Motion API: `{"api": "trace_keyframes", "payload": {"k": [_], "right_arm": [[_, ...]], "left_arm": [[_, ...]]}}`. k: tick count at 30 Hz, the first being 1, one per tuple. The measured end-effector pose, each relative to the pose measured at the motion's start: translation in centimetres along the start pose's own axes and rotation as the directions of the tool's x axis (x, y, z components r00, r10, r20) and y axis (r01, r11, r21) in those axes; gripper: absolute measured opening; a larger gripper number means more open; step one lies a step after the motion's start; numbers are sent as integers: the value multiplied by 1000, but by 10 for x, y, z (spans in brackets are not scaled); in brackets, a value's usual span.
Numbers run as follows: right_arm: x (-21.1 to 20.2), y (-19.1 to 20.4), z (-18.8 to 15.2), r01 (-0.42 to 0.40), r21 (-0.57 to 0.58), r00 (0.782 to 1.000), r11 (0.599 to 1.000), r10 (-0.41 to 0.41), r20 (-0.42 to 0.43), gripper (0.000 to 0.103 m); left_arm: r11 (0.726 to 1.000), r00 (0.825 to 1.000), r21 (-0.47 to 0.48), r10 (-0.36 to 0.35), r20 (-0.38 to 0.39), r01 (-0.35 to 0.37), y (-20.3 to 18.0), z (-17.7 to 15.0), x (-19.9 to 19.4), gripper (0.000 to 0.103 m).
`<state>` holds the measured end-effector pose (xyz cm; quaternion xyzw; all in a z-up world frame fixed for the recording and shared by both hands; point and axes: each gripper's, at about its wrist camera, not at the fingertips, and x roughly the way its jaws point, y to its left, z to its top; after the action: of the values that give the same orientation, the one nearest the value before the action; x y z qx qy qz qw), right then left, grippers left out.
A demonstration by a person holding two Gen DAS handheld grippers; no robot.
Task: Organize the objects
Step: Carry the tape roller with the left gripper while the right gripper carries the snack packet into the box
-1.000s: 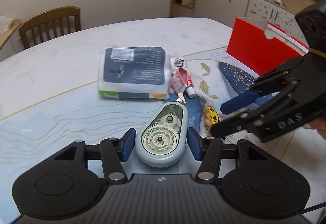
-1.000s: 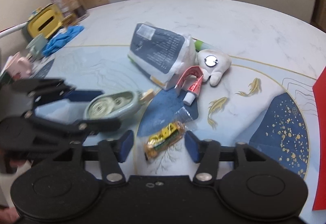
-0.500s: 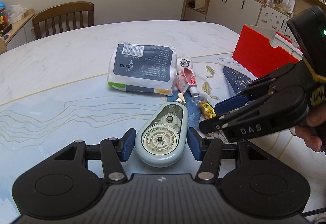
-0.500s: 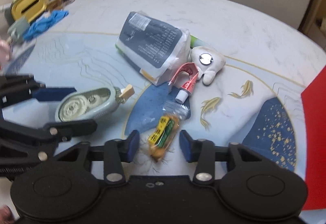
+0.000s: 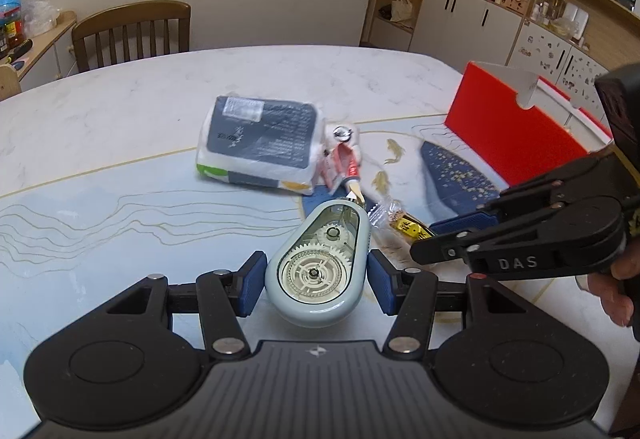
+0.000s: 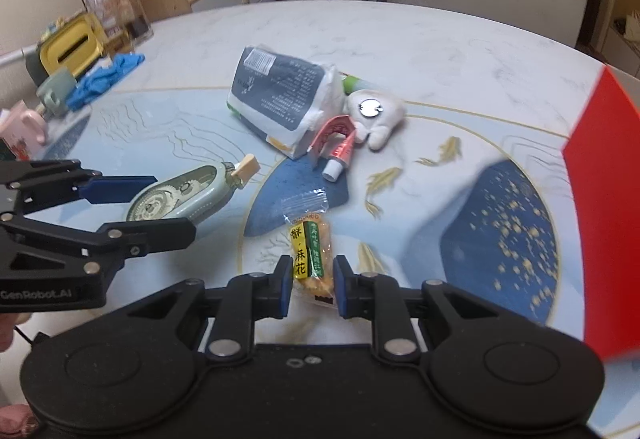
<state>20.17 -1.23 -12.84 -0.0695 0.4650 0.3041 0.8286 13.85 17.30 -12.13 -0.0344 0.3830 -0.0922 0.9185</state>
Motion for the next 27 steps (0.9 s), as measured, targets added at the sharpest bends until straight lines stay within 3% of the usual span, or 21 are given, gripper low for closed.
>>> {"api": "trace_keyframes", "payload": {"k": [12, 27], "right_arm": [[-75, -39, -10, -4, 62, 997, 998, -1, 83, 21], [-146, -141, -11, 43, 131, 978, 990, -68, 196, 21]], "left_arm": [[1000, 1000, 17, -11, 27, 11, -58, 21, -21, 54], [994, 996, 90, -64, 57, 58, -156, 69, -2, 54]]}}
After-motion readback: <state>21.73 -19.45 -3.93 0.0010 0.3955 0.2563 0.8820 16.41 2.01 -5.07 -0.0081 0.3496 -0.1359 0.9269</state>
